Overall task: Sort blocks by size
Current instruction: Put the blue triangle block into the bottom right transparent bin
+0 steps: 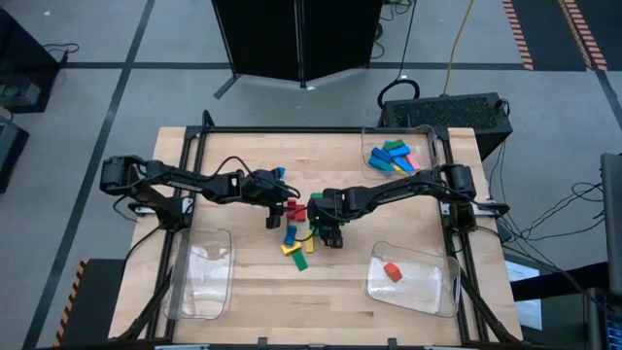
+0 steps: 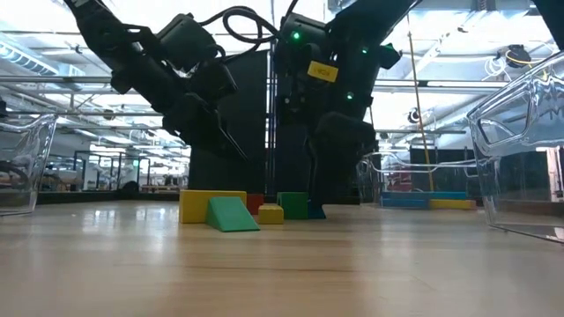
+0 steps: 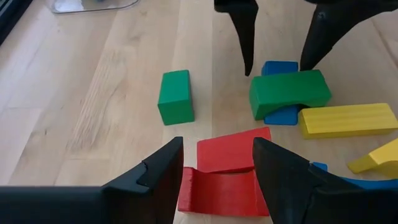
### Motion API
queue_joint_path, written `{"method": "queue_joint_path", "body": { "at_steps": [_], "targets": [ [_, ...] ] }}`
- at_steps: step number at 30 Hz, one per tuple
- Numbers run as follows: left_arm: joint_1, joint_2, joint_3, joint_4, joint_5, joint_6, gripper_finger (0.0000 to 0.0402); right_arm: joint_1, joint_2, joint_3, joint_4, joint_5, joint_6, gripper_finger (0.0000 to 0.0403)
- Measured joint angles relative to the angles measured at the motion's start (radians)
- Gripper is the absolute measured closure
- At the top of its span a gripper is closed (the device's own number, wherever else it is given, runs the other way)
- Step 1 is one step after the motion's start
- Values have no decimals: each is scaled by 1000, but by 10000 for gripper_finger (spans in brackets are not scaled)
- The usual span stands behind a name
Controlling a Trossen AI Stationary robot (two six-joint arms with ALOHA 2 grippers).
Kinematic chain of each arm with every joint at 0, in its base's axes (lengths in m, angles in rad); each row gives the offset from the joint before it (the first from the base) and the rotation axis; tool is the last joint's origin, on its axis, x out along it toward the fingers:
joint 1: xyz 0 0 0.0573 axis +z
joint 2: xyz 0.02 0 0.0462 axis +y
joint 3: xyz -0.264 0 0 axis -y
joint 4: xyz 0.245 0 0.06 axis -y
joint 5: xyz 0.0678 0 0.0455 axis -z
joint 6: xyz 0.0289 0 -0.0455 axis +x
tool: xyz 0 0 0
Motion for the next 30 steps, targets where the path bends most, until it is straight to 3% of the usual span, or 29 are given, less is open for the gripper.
{"method": "queue_joint_path", "body": {
  "at_steps": [10, 19, 30],
  "targets": [
    [0, 0, 0, 1, -1, -1, 207, 0, 59, 4, 22, -54, 11, 249],
    [0, 0, 0, 0, -22, -2, 207, 0, 35, 1, -47, -51, 77, 273],
    [0, 0, 1, 0, -22, -3, 207, 0, -84, -3, -293, -83, 119, 273]
  ]
}}
